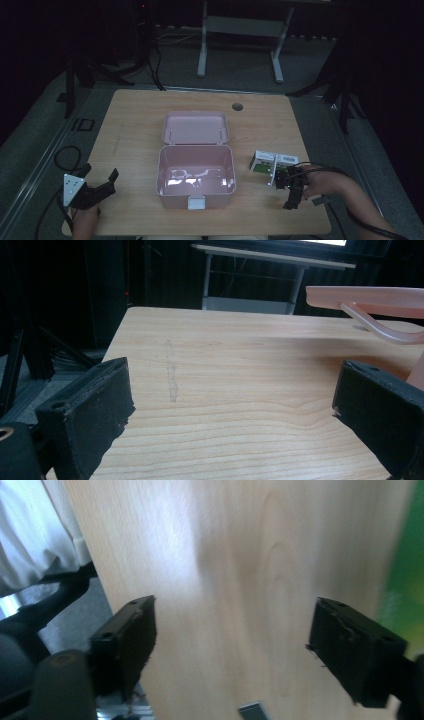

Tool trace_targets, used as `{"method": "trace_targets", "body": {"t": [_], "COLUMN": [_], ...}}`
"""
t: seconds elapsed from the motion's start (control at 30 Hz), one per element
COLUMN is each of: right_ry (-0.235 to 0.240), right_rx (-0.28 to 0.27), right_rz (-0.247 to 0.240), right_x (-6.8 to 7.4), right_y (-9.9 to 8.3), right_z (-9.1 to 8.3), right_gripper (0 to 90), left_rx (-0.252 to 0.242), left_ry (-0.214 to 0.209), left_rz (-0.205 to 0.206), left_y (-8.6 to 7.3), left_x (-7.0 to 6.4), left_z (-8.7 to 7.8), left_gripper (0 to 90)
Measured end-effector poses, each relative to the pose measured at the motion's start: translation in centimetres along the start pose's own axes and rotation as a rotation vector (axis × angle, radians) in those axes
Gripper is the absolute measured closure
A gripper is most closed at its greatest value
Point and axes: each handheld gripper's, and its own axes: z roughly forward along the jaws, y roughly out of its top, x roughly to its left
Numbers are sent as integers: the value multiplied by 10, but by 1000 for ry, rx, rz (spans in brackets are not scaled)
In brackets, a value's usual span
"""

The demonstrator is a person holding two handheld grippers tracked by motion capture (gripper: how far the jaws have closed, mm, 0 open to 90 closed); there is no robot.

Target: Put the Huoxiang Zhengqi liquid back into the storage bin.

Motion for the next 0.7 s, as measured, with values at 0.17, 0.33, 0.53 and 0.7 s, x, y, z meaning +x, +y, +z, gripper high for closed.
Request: {"method": "trace_targets", "body": {"t": [0.17, 0.33, 0.53, 0.7], "right_ry": [-34, -82, -139, -161], "right_rx": [-42, -88, -103, -102], "right_rz": [-22, -5, -2, -6], "right_x": [-5, -18, -35, -47], "right_y": [2, -1, -2, 0], "right_z": [-24, -51, -72, -77], "right_gripper": [290, 329, 384, 426], "left_rx": [0, 1, 2, 1], "left_ry": [-2, -3, -4, -5], "left_rz": [0, 0, 1, 1], "left_y": [0, 0, 0, 0], "left_x": [0, 0, 0, 0], "left_z": [0, 0, 0, 0], "left_gripper": [30, 30, 30, 29]}}
